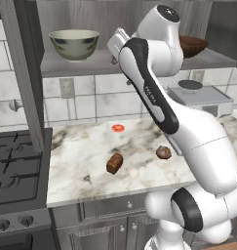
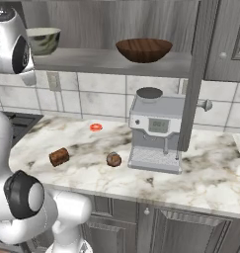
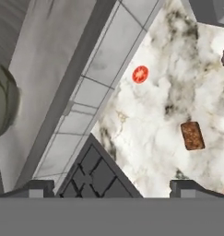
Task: Pick both bowls and place them on the counter. Then place the bread in one bowl and place the bread in the other bowl.
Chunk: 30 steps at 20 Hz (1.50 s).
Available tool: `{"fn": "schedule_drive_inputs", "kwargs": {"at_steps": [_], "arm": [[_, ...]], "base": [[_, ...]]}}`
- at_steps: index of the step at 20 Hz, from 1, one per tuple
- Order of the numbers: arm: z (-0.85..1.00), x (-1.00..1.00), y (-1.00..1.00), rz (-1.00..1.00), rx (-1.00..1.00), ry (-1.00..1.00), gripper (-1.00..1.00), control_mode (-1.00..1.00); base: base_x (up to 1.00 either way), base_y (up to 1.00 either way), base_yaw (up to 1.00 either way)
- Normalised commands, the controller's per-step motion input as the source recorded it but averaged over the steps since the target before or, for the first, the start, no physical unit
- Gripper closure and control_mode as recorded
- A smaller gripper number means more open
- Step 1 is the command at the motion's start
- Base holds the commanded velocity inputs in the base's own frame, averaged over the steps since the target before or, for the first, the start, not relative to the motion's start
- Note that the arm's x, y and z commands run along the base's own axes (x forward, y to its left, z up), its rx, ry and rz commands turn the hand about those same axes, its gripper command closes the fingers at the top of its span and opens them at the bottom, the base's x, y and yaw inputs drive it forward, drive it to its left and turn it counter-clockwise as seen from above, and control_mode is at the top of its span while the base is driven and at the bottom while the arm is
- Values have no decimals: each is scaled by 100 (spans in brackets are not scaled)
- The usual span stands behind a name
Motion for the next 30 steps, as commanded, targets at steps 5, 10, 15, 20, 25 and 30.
{"fn": "schedule_drive_inputs", "kwargs": {"at_steps": [5, 10, 15, 20, 25, 30], "arm": [[12, 37, 17, -15, 14, 5, -100, -100], [4, 34, 4, -5, 14, 0, -100, -100], [-9, 37, 7, 0, 9, -2, -100, -100], [1, 45, 2, 0, 14, 0, -100, -100], [7, 42, 5, 0, 7, 0, -100, -100], [5, 31, 7, 0, 6, 0, -100, -100]], "base": [[0, 0, 0], [0, 0, 0], [0, 0, 0], [0, 0, 0], [0, 0, 0], [0, 0, 0]]}}
